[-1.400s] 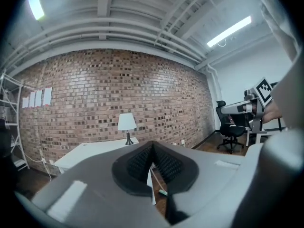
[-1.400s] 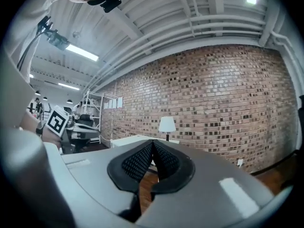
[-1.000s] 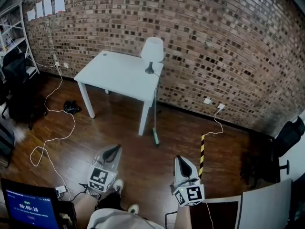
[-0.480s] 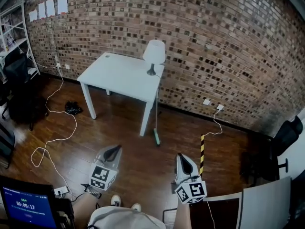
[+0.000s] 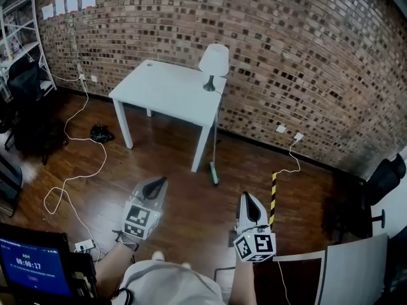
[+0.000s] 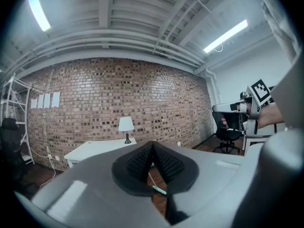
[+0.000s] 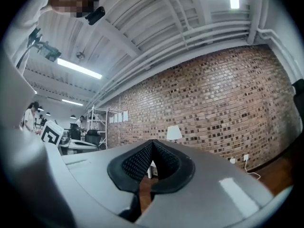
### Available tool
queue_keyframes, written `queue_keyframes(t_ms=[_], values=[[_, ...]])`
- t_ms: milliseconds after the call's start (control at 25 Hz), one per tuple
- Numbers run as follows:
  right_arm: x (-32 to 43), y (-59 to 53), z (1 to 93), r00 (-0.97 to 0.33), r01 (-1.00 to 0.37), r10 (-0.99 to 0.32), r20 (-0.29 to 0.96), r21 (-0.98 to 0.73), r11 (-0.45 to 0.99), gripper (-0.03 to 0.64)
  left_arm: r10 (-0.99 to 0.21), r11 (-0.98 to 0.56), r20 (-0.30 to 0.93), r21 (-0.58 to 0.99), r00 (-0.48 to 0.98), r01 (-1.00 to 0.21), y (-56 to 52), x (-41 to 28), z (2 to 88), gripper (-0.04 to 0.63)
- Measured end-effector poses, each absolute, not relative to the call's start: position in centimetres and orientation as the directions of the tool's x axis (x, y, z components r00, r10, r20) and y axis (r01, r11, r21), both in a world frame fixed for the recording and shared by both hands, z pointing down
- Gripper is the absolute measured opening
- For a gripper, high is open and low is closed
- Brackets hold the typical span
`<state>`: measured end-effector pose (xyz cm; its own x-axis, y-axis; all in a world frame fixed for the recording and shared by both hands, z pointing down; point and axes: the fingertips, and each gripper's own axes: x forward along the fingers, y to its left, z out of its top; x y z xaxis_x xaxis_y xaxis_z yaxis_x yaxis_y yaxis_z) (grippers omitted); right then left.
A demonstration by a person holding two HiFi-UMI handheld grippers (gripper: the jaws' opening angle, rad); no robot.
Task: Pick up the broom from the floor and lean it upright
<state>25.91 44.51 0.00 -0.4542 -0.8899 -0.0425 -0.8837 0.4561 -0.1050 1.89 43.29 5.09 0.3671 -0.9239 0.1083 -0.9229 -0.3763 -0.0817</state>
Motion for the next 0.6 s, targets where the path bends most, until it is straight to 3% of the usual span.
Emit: queue_keyframes(t_ms=[600], values=[[25.9, 44.1, 0.2, -0.443, -0.891, -0.897, -0.017, -0.106, 0.442, 0.011, -0.922, -0.382, 0.108, -0.087, 0.372, -0.92, 43.1, 1.9, 4.5, 0.0]])
